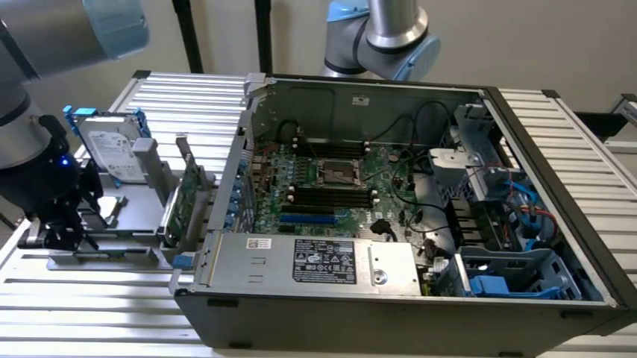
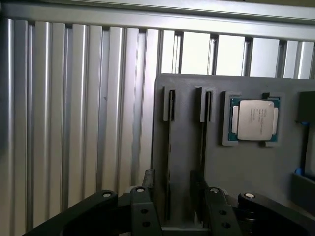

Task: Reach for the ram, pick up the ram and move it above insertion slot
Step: 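Pick up the ram and move it above insertion slot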

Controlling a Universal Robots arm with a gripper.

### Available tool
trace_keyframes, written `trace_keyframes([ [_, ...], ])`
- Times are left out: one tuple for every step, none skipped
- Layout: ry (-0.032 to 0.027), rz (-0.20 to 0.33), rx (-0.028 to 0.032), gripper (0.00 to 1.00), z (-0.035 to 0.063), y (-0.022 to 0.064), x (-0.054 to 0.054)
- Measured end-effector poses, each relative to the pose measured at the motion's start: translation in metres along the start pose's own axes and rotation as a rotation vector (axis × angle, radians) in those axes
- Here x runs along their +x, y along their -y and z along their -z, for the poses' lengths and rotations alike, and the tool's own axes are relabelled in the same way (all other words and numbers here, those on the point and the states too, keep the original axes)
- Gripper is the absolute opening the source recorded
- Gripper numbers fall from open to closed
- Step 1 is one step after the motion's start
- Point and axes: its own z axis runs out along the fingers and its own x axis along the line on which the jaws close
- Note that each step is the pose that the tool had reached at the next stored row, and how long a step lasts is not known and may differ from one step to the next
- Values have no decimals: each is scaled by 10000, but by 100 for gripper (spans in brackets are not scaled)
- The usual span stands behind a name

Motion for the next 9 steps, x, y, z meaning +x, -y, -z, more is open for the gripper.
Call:
trace_keyframes([
  [0, 0, 0, 42, -18, 1, 1],
  [0, 0, 0, 42, -36, 2, 2],
  [0, 1, 0, 42, -54, 2, 3],
  [0, 0, 0, 42, -72, 3, 4],
  [0, 0, -1, 42, -90, 3, 4],
  [-1, 0, 0, 42, -109, 3, 5],
  [0, 1, 0, 42, -128, 3, 6],
  [0, 0, 0, 42, -145, 4, 6],
  [0, 1, 0, 42, -163, 4, 7],
])
